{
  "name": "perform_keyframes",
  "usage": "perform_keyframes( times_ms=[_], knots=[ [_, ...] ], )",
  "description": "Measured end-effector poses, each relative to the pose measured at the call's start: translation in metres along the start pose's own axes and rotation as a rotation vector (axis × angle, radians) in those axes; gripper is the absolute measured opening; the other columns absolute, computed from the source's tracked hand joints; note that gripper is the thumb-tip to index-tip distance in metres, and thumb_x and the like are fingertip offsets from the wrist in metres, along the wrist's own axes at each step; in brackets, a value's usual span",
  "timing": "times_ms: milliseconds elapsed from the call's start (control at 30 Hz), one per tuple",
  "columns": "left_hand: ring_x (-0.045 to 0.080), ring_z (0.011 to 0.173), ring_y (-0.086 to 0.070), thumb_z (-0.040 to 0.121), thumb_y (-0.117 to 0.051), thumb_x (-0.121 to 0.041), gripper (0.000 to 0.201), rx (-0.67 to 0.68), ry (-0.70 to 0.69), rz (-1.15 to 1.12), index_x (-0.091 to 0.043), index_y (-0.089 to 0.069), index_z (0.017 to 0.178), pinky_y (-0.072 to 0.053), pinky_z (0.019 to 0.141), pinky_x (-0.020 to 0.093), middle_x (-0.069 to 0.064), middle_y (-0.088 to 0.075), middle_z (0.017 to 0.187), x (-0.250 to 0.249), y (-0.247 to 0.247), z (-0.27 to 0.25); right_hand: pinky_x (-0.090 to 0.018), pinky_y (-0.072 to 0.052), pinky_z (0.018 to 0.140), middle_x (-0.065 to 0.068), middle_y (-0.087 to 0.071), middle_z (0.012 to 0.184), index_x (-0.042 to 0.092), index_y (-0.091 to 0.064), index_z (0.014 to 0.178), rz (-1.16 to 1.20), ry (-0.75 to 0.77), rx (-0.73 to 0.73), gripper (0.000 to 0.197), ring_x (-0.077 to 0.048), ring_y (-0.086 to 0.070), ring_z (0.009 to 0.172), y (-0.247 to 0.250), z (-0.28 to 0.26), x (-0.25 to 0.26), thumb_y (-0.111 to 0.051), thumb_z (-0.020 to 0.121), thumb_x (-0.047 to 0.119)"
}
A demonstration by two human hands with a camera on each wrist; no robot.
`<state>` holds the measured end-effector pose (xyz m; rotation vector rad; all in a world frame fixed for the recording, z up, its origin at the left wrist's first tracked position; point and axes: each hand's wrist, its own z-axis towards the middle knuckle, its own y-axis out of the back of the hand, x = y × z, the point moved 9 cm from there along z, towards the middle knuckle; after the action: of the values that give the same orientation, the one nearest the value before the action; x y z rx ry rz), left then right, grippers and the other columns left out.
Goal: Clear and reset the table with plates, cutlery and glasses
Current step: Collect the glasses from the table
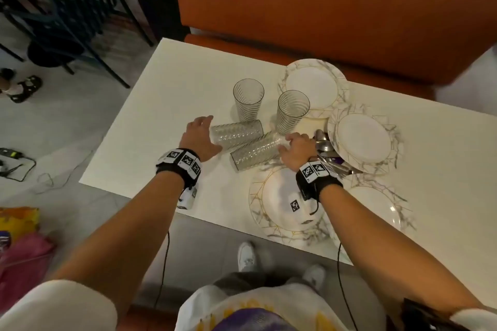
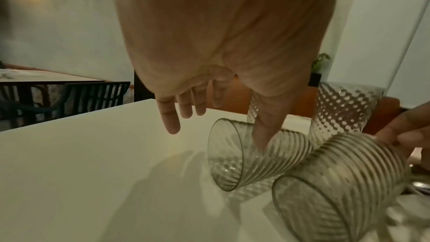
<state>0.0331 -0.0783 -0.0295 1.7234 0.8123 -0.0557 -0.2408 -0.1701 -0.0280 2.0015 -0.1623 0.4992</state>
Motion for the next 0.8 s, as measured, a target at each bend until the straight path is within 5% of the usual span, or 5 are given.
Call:
perform_keyframes(
  times_ms=[267,400,533,667,800],
  knots=[
    [0.031,0.144,-0.038,0.08,-0.084,-0.028,0.088,0.062,-0.008,0.018,-0.021,-0.038,0.154,-0.037,0.115,0.05,0.006,-0.045,0.155,0.007,-0.02,0.012,-0.048,-0.048,0.099,-0.011,-0.057,0.124,0.019,-0.058,0.123,0.075,-0.064,0.075,0.044,-0.035,-0.051,0.119,-0.024,0.008,0.001,-0.058,0.092,0.05],
    [0.03,0.131,-0.049,0.074,-0.087,-0.025,0.083,0.028,-0.006,-0.075,-0.018,-0.045,0.146,-0.044,0.107,0.047,0.006,-0.052,0.143,0.012,-0.017,0.008,-0.035,-0.037,0.098,-0.011,-0.051,0.127,0.02,-0.065,0.11,0.162,-0.037,0.022,0.027,-0.034,-0.043,0.124,-0.026,0.007,0.005,-0.065,0.091,0.04],
    [0.026,0.126,-0.053,0.073,-0.087,-0.026,0.084,-0.006,0.004,-0.149,-0.016,-0.046,0.145,-0.046,0.102,0.039,0.005,-0.049,0.141,0.023,-0.007,-0.002,-0.026,-0.021,0.092,-0.005,-0.048,0.133,0.028,-0.067,0.091,0.273,0.056,-0.048,0.016,-0.031,-0.037,0.127,-0.021,-0.003,0.019,-0.074,0.082,0.04],
    [0.024,0.125,-0.054,0.074,-0.088,-0.027,0.085,-0.045,0.003,-0.185,-0.014,-0.045,0.145,-0.047,0.104,0.036,0.009,-0.045,0.139,0.034,0.005,-0.015,-0.027,-0.026,0.102,-0.008,-0.039,0.147,0.026,-0.068,0.09,0.391,0.189,-0.082,0.011,-0.029,-0.034,0.136,-0.014,-0.021,0.046,-0.075,0.082,0.027],
    [0.026,0.122,-0.056,0.074,-0.089,-0.027,0.084,-0.089,-0.003,-0.221,-0.013,-0.045,0.145,-0.049,0.102,0.035,0.012,-0.042,0.139,0.039,0.013,-0.027,-0.035,-0.03,0.111,-0.01,-0.043,0.142,0.015,-0.066,0.094,0.365,0.392,-0.051,0.015,-0.029,-0.03,0.142,-0.018,-0.035,0.078,-0.075,0.081,0.017]
  ],
)
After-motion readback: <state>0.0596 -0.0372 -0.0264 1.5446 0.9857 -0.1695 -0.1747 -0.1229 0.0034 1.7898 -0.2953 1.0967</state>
